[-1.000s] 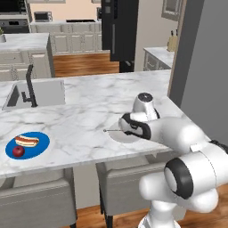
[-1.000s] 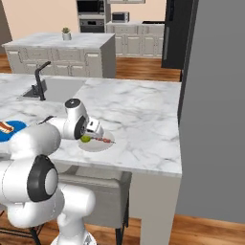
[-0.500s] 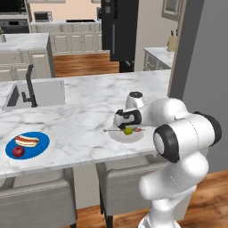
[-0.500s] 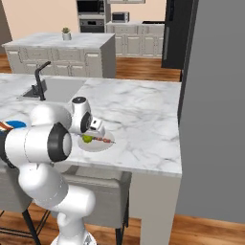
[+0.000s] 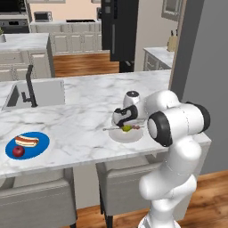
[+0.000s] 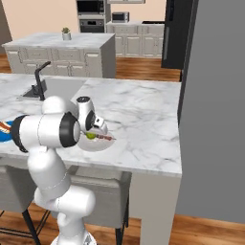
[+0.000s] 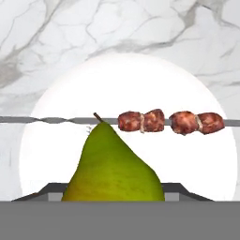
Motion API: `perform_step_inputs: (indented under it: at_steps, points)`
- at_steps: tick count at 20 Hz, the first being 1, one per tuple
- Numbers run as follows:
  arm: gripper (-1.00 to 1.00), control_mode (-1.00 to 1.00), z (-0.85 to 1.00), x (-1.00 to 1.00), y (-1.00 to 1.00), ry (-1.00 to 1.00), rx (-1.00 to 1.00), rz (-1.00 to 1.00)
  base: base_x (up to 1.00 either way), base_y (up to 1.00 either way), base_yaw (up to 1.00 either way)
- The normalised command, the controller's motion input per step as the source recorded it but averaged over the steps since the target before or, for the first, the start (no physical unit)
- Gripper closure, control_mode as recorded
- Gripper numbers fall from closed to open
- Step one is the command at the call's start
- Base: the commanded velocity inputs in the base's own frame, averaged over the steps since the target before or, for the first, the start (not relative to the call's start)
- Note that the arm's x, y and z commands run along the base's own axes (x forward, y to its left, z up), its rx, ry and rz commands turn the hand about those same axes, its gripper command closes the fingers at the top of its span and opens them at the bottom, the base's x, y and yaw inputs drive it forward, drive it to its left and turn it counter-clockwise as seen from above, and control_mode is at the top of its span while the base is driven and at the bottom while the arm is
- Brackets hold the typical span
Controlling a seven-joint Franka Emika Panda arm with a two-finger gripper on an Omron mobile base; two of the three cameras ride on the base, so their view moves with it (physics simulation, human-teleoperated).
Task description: Pick up the apple and pear from the fridge and place one fruit on each plate on the dining counter.
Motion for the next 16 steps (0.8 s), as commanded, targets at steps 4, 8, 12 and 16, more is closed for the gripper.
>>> perform_step_inputs:
  at_steps: [4, 8, 12, 16]
  points:
    - [1.00, -1.00, 0.00, -0.03, 0.06, 0.00, 0.00, 0.00, 0.00, 0.00, 0.00]
    - [1.00, -1.00, 0.00, -0.50, 0.01, -0.03, 0.00, 0.00, 0.00, 0.00, 0.00]
    - [1.00, -1.00, -0.02, 0.04, -0.01, -0.04, 0.00, 0.00, 0.00, 0.00, 0.00]
    - [1.00, -1.00, -0.31, -0.05, 0.00, 0.00, 0.00, 0.00, 0.00, 0.00, 0.00]
